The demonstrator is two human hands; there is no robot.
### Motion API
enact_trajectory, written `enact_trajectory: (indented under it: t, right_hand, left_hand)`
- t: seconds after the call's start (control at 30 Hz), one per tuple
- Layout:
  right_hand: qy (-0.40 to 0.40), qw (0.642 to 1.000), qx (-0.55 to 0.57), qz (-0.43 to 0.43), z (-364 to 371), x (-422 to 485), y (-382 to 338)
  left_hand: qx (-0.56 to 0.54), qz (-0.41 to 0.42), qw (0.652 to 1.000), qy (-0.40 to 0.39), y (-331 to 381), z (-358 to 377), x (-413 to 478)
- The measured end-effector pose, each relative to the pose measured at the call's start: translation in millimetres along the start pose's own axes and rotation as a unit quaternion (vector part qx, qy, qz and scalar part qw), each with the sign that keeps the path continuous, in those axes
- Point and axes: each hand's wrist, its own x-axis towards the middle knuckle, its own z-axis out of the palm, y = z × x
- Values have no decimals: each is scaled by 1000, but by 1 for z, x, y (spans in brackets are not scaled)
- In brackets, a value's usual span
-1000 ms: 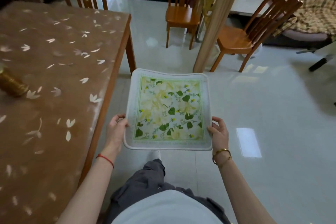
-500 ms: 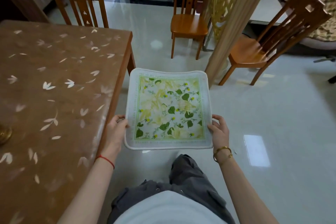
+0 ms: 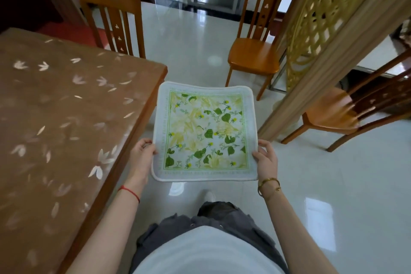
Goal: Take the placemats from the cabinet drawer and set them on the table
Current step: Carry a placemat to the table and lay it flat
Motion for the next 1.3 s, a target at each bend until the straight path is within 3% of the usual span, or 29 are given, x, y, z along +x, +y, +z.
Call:
enact_trajectory:
  t: [0.33,0.77,1.13,1.3]
  right_hand:
    - [-57,997,-53,10,50,159,-71]
    - [-165,979,-123,-1,196,356,-137]
    - [-301,934,-191,-26,370,477,-191]
    - [-376,901,-215,-28,444,519,-198]
  left_hand:
    - [-28,-32,997,65,67,71,82]
    - [-91,-68,981,155,156,120,246]
    - [-191,-90,937,277,237,118,340]
    - [-251,-102,896,352,255,120,372]
